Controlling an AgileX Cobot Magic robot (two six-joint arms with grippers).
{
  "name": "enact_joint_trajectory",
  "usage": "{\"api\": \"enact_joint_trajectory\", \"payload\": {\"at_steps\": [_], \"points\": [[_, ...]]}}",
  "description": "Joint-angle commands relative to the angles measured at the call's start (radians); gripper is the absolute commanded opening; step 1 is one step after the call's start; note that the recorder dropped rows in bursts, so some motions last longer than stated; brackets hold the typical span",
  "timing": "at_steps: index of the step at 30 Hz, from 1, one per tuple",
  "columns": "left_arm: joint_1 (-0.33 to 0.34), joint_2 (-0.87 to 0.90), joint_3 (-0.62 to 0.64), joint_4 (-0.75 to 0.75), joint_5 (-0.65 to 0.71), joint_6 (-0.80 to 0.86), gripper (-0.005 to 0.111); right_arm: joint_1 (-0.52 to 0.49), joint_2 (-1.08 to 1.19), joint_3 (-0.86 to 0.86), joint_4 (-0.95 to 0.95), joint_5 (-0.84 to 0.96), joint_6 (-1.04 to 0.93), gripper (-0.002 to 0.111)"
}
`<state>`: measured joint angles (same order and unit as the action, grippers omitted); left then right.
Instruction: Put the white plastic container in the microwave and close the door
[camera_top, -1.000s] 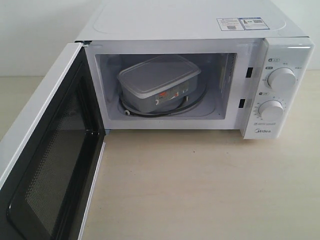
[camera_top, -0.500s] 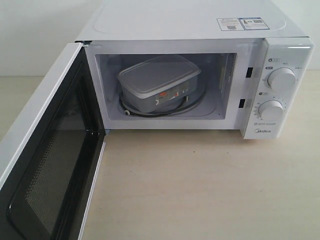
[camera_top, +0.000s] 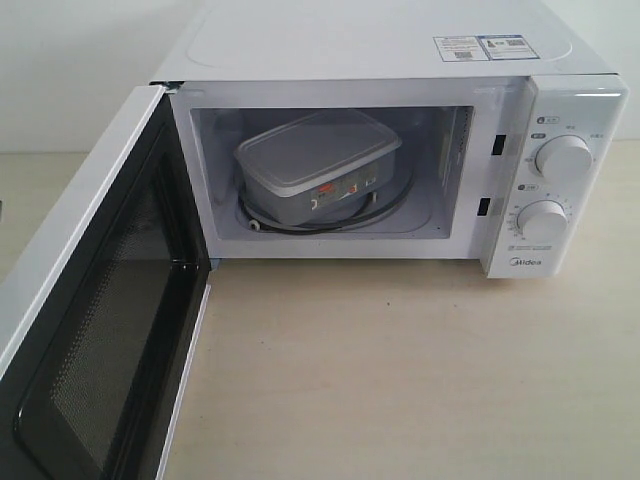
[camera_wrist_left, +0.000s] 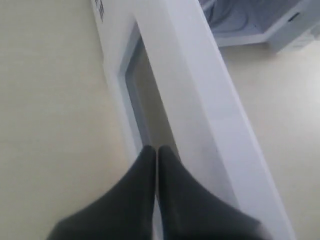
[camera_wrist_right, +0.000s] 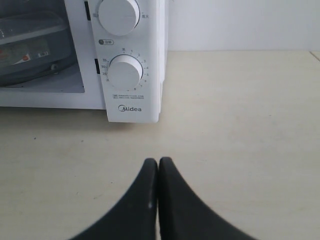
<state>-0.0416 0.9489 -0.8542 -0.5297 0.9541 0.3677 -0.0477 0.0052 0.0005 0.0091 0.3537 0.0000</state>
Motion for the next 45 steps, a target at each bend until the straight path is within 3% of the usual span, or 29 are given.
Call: {"api": "enact_joint_trajectory", "payload": {"at_steps": [1, 3, 6, 15, 23, 45], "points": [[-0.003, 0.071, -0.005, -0.167, 0.089, 0.126, 0.004, -0.002, -0.005, -0.001, -0.001, -0.004, 0.0, 0.0], [-0.008, 0.107, -0.005, -0.248, 0.111, 0.194, 0.004, -0.002, -0.005, -0.001, -0.001, -0.004, 0.0, 0.0], [-0.073, 0.146, -0.005, -0.302, 0.085, 0.269, 0.004, -0.002, -0.005, -0.001, -0.001, -0.004, 0.0, 0.0], [-0.276, 0.288, -0.019, -0.379, -0.152, 0.312, 0.004, -0.002, -0.005, -0.001, -0.001, -0.004, 0.0, 0.0], [-0.416, 0.457, -0.126, -0.446, -0.302, 0.369, 0.004, -0.002, -0.005, -0.001, -0.001, -0.004, 0.0, 0.0], [-0.43, 0.471, -0.166, -0.367, -0.314, 0.41, 0.004, -0.002, -0.005, -0.001, -0.001, -0.028, 0.0, 0.0]]}}
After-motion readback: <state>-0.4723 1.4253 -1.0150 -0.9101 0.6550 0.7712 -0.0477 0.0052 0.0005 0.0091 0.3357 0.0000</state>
